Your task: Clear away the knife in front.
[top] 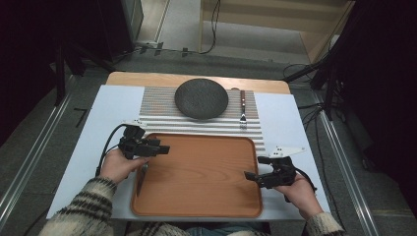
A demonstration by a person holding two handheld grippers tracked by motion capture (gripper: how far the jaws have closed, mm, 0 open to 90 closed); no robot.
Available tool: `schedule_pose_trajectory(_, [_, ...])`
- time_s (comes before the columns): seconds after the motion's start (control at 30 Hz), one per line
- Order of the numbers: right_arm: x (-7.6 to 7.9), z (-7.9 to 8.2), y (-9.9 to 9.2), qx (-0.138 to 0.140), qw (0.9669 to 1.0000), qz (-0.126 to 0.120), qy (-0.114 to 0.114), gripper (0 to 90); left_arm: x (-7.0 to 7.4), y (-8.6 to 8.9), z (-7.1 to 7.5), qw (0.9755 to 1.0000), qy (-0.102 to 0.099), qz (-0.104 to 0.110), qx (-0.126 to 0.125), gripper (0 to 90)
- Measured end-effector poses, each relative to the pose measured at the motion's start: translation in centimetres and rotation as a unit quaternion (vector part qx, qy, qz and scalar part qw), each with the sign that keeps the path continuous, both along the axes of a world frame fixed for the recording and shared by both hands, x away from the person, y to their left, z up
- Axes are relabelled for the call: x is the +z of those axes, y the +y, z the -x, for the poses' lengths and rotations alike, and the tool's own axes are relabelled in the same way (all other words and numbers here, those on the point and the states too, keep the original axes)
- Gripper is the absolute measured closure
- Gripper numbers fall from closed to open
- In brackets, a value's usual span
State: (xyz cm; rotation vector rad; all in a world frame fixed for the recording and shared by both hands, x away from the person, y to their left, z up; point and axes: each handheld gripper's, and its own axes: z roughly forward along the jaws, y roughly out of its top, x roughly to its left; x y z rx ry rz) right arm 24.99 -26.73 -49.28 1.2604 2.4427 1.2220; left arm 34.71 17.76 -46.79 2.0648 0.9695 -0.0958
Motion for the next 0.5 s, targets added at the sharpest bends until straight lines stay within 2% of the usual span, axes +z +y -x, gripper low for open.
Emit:
schedule_pose_trajectory(0.17, [-0.1, 0.1, -0.1, -0.001, 1.0, 0.0, 0.001, 13.2, 0.3, -0.3, 1.3, 0.9996, -0.017, 0.002, -0.021, 33.6])
schedule_pose_trajectory(0.5, [0.0, 0.3, -0.3, -0.005, 1.0, 0.0, 0.002, 13.2, 0.6, 0.2, 2.9, 0.9994, -0.03, 0.007, -0.018, 32.1])
